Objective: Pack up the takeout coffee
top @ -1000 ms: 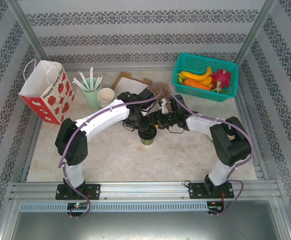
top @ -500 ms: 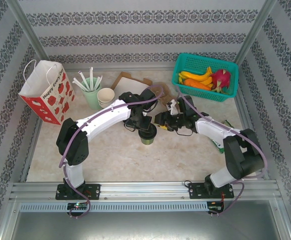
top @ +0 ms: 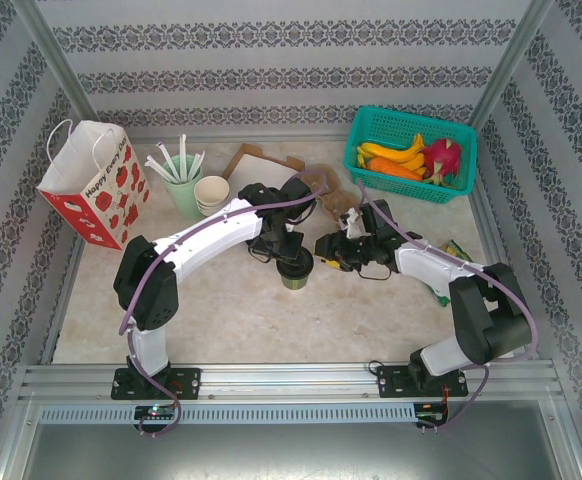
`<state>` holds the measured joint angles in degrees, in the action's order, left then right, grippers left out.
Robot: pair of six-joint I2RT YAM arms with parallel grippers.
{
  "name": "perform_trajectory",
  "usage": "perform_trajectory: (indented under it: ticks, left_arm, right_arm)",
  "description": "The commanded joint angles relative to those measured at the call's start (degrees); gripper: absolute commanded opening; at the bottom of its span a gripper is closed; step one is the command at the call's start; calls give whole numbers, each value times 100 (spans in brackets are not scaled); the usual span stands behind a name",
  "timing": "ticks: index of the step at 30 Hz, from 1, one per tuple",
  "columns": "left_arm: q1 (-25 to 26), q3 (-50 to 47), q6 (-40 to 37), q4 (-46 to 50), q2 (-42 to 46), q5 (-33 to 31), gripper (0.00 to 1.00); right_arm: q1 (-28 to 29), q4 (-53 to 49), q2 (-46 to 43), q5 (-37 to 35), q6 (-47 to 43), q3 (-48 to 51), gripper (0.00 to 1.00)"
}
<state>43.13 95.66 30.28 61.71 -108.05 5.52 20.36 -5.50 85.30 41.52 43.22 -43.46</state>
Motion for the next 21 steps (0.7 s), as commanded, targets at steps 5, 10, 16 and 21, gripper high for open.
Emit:
perform_trajectory:
  ticks: [5,10,16,21]
  left_arm:
    - [60,-146,180,96,-371,-177,0]
    - [64,-108,157,111,-390,-174,0]
    - [63,-117,161,81,-393,-165,0]
    - [68,-134,162,70,-387,-139,0]
  right_arm:
    - [62,-202,-424,-107,-51,31,49]
    - [65,-224,-520,-123,-38,63,49]
    - [128,-145,-414,38,-7,171,49]
    - [170,-120,-277,294,-60,154,48]
